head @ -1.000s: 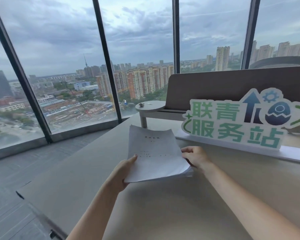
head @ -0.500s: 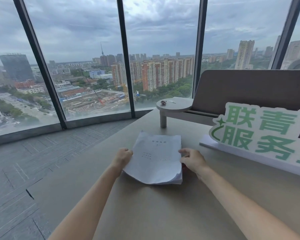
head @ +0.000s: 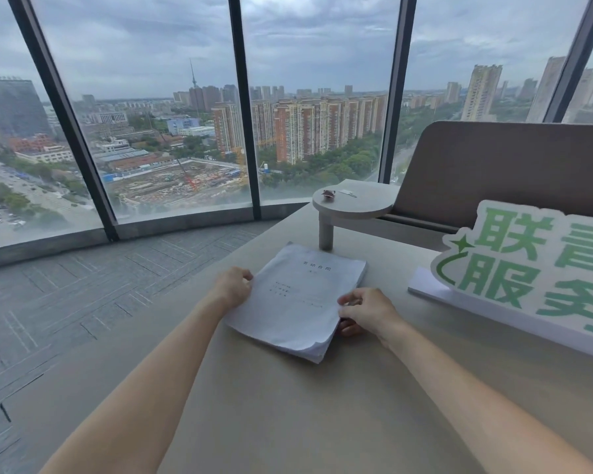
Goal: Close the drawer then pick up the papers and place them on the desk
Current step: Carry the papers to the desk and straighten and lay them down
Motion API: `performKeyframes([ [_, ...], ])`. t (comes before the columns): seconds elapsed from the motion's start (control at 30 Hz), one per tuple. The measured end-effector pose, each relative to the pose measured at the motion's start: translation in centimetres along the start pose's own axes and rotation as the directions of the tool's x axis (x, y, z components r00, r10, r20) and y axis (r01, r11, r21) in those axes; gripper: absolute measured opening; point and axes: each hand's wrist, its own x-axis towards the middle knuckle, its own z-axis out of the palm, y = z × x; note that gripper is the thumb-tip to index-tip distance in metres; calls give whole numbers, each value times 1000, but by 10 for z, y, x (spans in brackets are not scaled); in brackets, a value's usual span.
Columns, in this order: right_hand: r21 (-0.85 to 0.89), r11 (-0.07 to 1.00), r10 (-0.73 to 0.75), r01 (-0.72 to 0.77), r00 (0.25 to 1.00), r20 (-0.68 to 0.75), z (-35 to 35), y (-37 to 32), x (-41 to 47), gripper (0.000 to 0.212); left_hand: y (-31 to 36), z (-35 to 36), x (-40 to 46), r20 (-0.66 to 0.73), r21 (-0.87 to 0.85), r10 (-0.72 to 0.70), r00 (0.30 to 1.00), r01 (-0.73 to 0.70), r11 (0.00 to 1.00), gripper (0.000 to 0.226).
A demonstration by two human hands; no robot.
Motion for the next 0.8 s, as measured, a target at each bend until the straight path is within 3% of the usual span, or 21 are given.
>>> performKeyframes([
  [0.23, -73, 997, -30, 29, 999, -14, 15, -11, 11, 24, -1, 1, 20, -100, 44, 28, 995, -24, 999, 28],
  [0.47, -288, 955, -83, 71, 996, -29, 20, -19, 11, 25, 4, 9, 24, -127, 104, 40, 991, -27, 994, 38],
  [0.67, -387, 919, -91, 73, 995, -27, 21, -26, 8, 24, 1, 11, 22, -125, 216, 69, 990, -41, 976, 35],
  [0.8, -467, 880, -112, 92, 994, -14, 18, -29, 6, 21, 3, 7, 11, -194, 309, 124, 973, -60, 949, 41],
])
